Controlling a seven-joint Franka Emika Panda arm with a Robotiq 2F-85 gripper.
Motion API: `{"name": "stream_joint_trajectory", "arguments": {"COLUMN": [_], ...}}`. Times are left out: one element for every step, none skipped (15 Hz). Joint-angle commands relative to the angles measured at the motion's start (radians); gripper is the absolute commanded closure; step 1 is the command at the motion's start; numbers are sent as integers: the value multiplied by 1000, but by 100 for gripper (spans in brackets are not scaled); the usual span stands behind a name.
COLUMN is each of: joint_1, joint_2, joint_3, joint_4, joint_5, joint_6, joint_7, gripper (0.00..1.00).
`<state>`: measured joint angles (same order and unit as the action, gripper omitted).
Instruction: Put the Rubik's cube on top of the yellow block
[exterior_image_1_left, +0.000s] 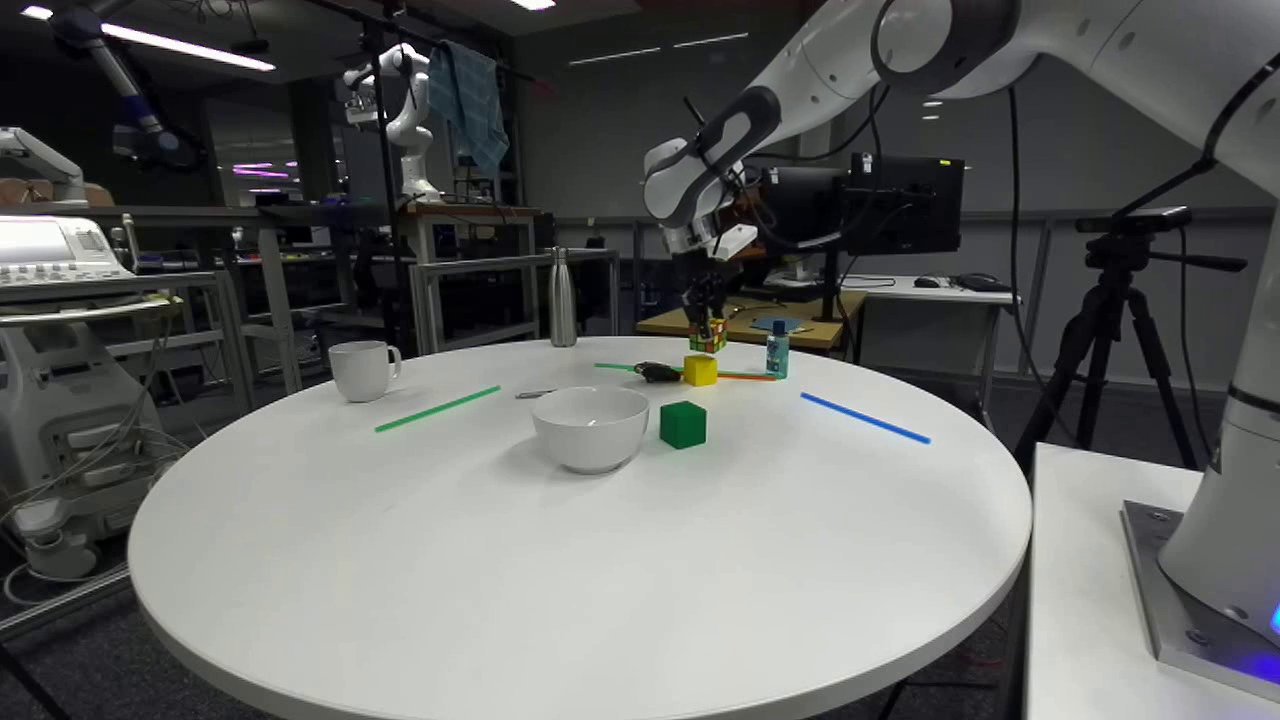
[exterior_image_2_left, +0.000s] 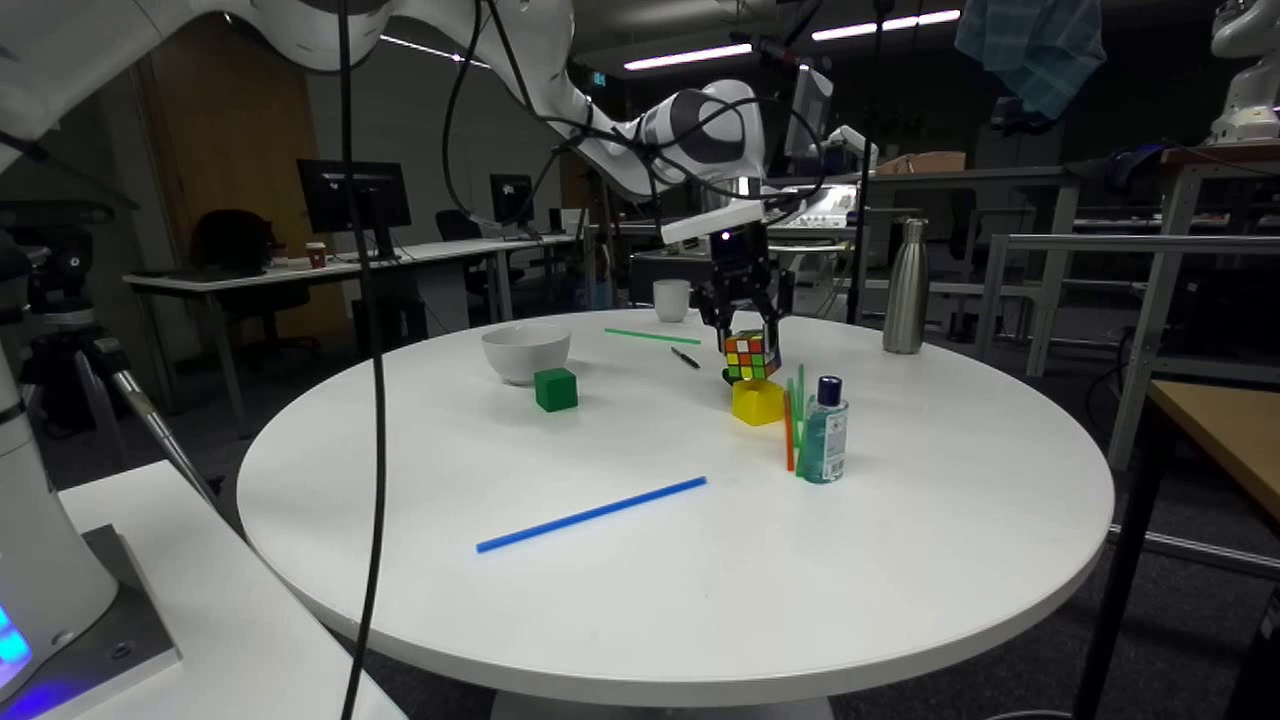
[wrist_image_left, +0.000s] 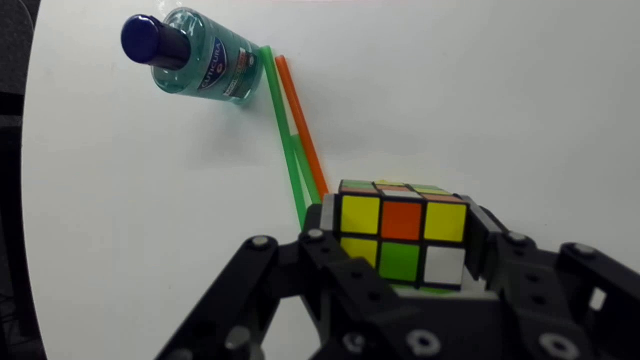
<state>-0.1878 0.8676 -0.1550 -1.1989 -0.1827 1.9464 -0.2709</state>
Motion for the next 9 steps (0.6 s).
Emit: {"name": "stream_joint_trajectory", "arguments": {"joint_1": [-15,-17,-18,-19,-19,-20,-21,-21,-21], "joint_2": [76,89,102,113,124,135,144,153,158], "joint_3": [10,11,11,12,11,12,12,11,11], "joint_4": [136,153,171,186,201,214,228,240,251], "joint_5": [-3,-1,0,1,1,2,1,1,0], "joint_6": [-76,-86,-93,-98,-104,-111,-119,-126,-132], "joint_7": [10,8,8,6,6,5,5,5,5], "gripper": [66,66,66,66,66,66,66,54,16]}}
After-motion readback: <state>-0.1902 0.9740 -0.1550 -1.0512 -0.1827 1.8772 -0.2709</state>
